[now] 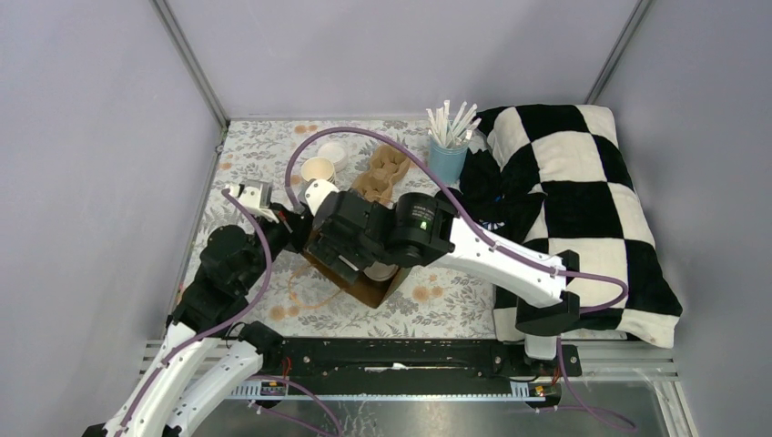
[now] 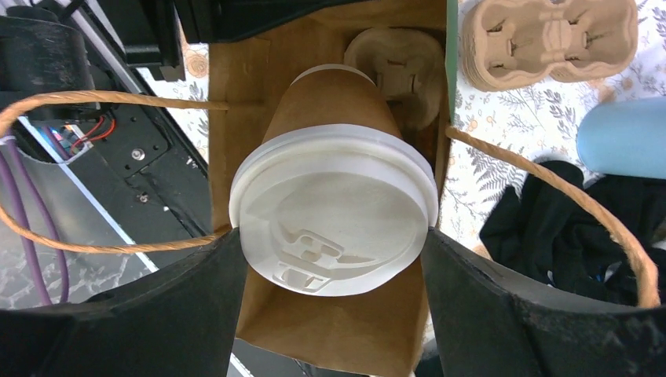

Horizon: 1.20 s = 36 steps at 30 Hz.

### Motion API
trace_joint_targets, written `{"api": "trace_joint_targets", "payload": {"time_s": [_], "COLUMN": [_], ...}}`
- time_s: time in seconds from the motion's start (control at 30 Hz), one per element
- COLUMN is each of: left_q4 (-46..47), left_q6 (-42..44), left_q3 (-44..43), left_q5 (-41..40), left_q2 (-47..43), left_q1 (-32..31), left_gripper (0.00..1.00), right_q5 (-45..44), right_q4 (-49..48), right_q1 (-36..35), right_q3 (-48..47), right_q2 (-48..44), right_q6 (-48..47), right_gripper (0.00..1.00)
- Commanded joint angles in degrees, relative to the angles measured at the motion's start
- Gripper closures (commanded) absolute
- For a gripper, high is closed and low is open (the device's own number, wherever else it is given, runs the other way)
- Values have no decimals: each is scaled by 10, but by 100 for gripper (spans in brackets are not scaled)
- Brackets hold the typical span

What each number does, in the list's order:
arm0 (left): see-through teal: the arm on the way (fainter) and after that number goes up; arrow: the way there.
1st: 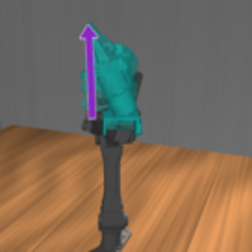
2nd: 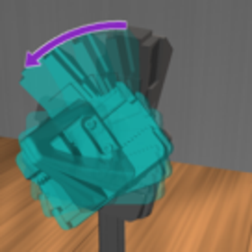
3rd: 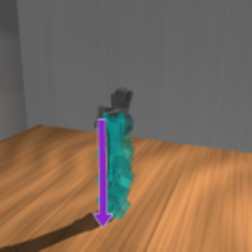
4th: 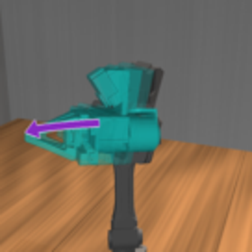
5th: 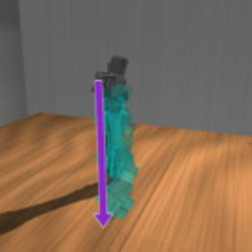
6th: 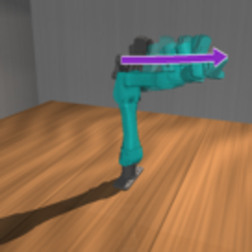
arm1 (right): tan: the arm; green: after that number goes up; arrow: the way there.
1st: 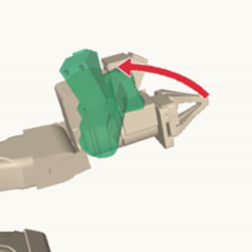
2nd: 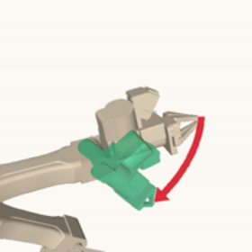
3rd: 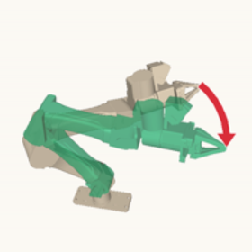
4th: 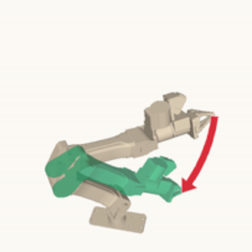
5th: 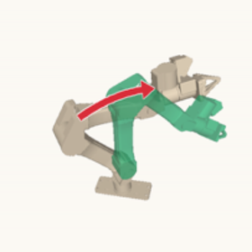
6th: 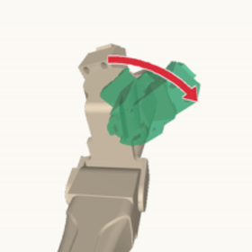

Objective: Pack the takeout coffee

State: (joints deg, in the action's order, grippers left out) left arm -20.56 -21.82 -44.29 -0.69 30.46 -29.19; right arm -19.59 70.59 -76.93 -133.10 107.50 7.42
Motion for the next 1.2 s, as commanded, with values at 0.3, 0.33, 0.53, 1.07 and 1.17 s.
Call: {"api": "trace_joint_targets", "payload": {"time_s": [0.3, 0.33, 0.53, 1.07, 1.17], "left_q4": [36, 29, 6, -21, -21], "left_q6": [5, 7, 11, 14, 9], "left_q3": [2, -2, -12, -46, -46], "left_q5": [-14, -17, -10, 4, 20], "left_q2": [-17, -15, -12, -13, -13], "left_q1": [2, 2, 2, 2, 2], "left_gripper": [100, 100, 100, 100, 100], "right_q5": [-161, -161, -145, -132, -137], "right_q4": [46, 43, 30, -270, -296], "right_q1": [-48, -51, -67, -36, -20], "right_q3": [16, 20, 40, 282, 294], "right_q2": [11, 9, 8, -93, -91], "right_q6": [27, 24, 6, -72, -72], "right_gripper": [48, 48, 47, 46, 47]}}
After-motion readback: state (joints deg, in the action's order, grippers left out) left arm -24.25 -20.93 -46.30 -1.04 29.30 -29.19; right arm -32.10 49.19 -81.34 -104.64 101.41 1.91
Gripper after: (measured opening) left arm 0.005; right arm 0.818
